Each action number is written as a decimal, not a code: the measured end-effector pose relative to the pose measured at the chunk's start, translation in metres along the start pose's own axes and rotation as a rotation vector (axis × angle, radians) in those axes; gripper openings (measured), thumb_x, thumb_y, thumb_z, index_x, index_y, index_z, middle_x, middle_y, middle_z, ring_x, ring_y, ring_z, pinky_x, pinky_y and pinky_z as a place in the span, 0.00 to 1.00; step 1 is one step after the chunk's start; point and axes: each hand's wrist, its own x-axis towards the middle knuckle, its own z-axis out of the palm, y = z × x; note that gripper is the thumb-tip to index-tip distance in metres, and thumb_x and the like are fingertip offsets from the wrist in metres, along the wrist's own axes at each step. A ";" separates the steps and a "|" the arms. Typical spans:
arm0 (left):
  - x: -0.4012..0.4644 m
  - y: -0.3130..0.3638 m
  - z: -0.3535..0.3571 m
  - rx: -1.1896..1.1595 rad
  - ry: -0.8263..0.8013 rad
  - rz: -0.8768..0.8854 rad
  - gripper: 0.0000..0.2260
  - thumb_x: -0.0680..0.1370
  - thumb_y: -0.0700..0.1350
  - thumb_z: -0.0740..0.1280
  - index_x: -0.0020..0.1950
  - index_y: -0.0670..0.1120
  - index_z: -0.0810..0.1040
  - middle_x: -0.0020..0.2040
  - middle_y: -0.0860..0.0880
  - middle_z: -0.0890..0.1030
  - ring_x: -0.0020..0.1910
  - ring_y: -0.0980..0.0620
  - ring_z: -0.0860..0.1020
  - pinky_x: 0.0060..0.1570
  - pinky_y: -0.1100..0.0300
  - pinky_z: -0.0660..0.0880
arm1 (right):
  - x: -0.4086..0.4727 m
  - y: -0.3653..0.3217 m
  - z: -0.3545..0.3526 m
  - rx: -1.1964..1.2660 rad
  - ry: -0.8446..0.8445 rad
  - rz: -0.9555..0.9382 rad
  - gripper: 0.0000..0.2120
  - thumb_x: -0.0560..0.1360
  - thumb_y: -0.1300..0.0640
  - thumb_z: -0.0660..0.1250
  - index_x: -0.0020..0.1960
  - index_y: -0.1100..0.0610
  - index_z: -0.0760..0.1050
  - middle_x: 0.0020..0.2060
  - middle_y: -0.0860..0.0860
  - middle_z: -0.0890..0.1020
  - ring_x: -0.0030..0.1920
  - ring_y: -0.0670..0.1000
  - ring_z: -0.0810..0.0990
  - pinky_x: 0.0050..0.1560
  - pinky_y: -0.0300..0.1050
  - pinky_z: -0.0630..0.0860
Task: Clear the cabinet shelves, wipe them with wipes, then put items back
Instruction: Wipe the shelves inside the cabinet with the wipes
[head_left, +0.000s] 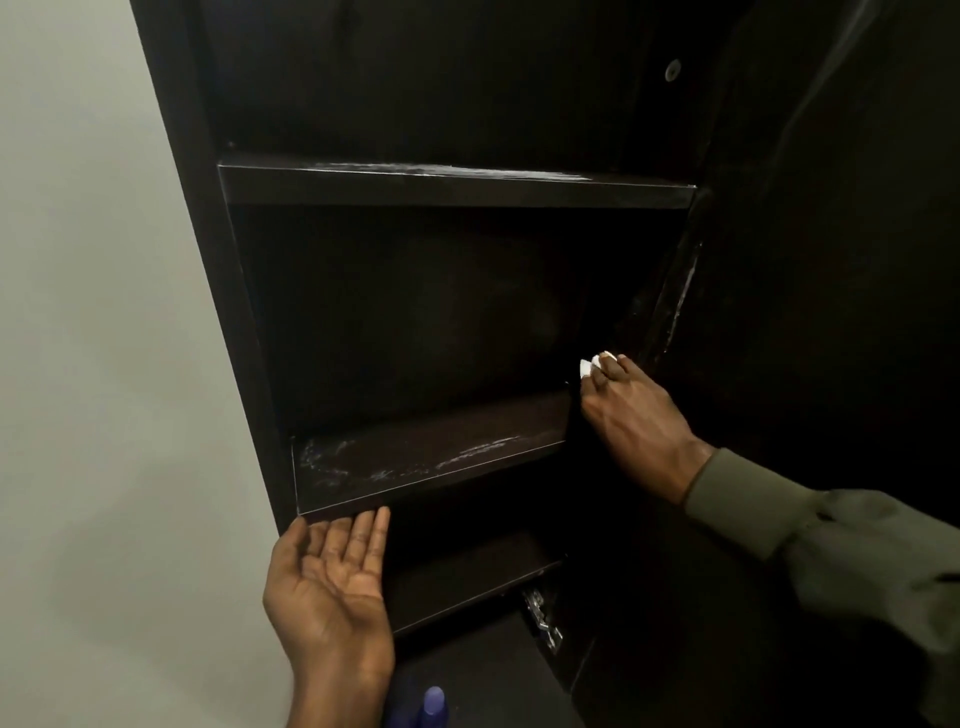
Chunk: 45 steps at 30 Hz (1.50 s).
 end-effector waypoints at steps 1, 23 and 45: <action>0.000 0.000 0.000 0.003 0.002 0.001 0.28 0.81 0.48 0.60 0.79 0.41 0.56 0.77 0.39 0.63 0.73 0.37 0.67 0.70 0.44 0.68 | 0.005 -0.003 0.003 -0.018 -0.014 0.011 0.22 0.81 0.59 0.55 0.73 0.66 0.62 0.72 0.65 0.65 0.75 0.62 0.60 0.76 0.54 0.55; 0.002 -0.006 0.005 -0.039 0.042 0.026 0.28 0.80 0.47 0.60 0.78 0.40 0.58 0.76 0.39 0.65 0.73 0.38 0.67 0.68 0.45 0.71 | -0.034 -0.008 -0.015 0.466 0.179 -0.046 0.07 0.78 0.62 0.61 0.49 0.56 0.78 0.46 0.53 0.80 0.46 0.54 0.81 0.39 0.45 0.75; -0.003 -0.008 0.009 -0.029 0.052 0.056 0.28 0.81 0.47 0.58 0.79 0.40 0.54 0.78 0.39 0.60 0.75 0.37 0.63 0.71 0.43 0.67 | 0.005 0.017 -0.038 0.371 0.082 0.073 0.09 0.78 0.67 0.61 0.56 0.58 0.75 0.53 0.57 0.78 0.54 0.57 0.78 0.48 0.49 0.77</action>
